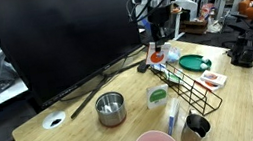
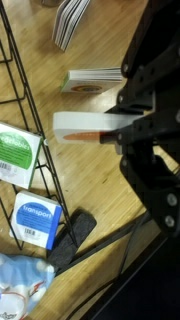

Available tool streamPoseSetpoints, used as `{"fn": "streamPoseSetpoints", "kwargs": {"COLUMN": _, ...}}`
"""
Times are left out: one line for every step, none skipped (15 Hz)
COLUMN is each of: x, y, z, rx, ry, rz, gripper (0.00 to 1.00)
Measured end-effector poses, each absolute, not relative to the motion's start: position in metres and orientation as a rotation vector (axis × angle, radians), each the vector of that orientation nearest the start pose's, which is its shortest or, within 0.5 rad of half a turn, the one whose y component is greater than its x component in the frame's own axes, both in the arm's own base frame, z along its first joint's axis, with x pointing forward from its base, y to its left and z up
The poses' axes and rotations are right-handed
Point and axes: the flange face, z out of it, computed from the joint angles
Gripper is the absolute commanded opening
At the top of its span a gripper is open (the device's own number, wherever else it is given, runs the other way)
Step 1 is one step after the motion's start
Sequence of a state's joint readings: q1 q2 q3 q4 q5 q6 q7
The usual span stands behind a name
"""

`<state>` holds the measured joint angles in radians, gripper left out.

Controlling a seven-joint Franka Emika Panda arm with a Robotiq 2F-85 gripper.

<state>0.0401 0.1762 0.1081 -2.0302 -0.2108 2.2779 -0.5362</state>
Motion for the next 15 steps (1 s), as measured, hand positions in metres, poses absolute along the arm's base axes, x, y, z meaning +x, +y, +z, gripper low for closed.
{"fn": "streamPoseSetpoints", "kwargs": {"x": 0.585, "y": 0.088, "z": 0.368, "rx": -3.015, "ry": -1.335, "rz": -0.073, "gripper": 0.04}}
{"fn": "streamPoseSetpoints", "kwargs": {"x": 0.585, "y": 0.094, "z": 0.365, "rx": -3.005, "ry": -1.361, "rz": -0.071, "gripper": 0.04}}
{"fn": "streamPoseSetpoints", "kwargs": {"x": 0.587, "y": 0.100, "z": 0.361, "rx": -2.997, "ry": -1.383, "rz": -0.063, "gripper": 0.04}}
{"fn": "streamPoseSetpoints", "kwargs": {"x": 0.591, "y": 0.104, "z": 0.356, "rx": -2.991, "ry": -1.399, "rz": -0.055, "gripper": 0.04}}
{"fn": "streamPoseSetpoints", "kwargs": {"x": 0.595, "y": 0.106, "z": 0.349, "rx": -2.986, "ry": -1.409, "rz": -0.044, "gripper": 0.04}}
{"fn": "streamPoseSetpoints", "kwargs": {"x": 0.601, "y": 0.107, "z": 0.342, "rx": -2.983, "ry": -1.414, "rz": -0.034, "gripper": 0.04}}
{"fn": "streamPoseSetpoints", "kwargs": {"x": 0.608, "y": 0.107, "z": 0.334, "rx": -2.980, "ry": -1.414, "rz": -0.025, "gripper": 0.04}}
{"fn": "streamPoseSetpoints", "kwargs": {"x": 0.614, "y": 0.107, "z": 0.327, "rx": -2.976, "ry": -1.413, "rz": -0.017, "gripper": 0.04}}
{"fn": "streamPoseSetpoints", "kwargs": {"x": 0.621, "y": 0.106, "z": 0.319, "rx": -2.971, "ry": -1.413, "rz": -0.008, "gripper": 0.04}}
{"fn": "streamPoseSetpoints", "kwargs": {"x": 0.628, "y": 0.105, "z": 0.310, "rx": -2.966, "ry": -1.413, "rz": 0.004, "gripper": 0.04}}
{"fn": "streamPoseSetpoints", "kwargs": {"x": 0.635, "y": 0.103, "z": 0.302, "rx": -2.962, "ry": -1.413, "rz": 0.016, "gripper": 0.04}}
{"fn": "streamPoseSetpoints", "kwargs": {"x": 0.640, "y": 0.101, "z": 0.293, "rx": -2.958, "ry": -1.409, "rz": 0.031, "gripper": 0.04}}
{"fn": "streamPoseSetpoints", "kwargs": {"x": 0.645, "y": 0.099, "z": 0.284, "rx": -2.955, "ry": -1.403, "rz": 0.049, "gripper": 0.04}}
{"fn": "streamPoseSetpoints", "kwargs": {"x": 0.649, "y": 0.097, "z": 0.275, "rx": -2.954, "ry": -1.394, "rz": 0.068, "gripper": 0.04}}
{"fn": "streamPoseSetpoints", "kwargs": {"x": 0.653, "y": 0.094, "z": 0.267, "rx": -2.953, "ry": -1.384, "rz": 0.096, "gripper": 0.04}}
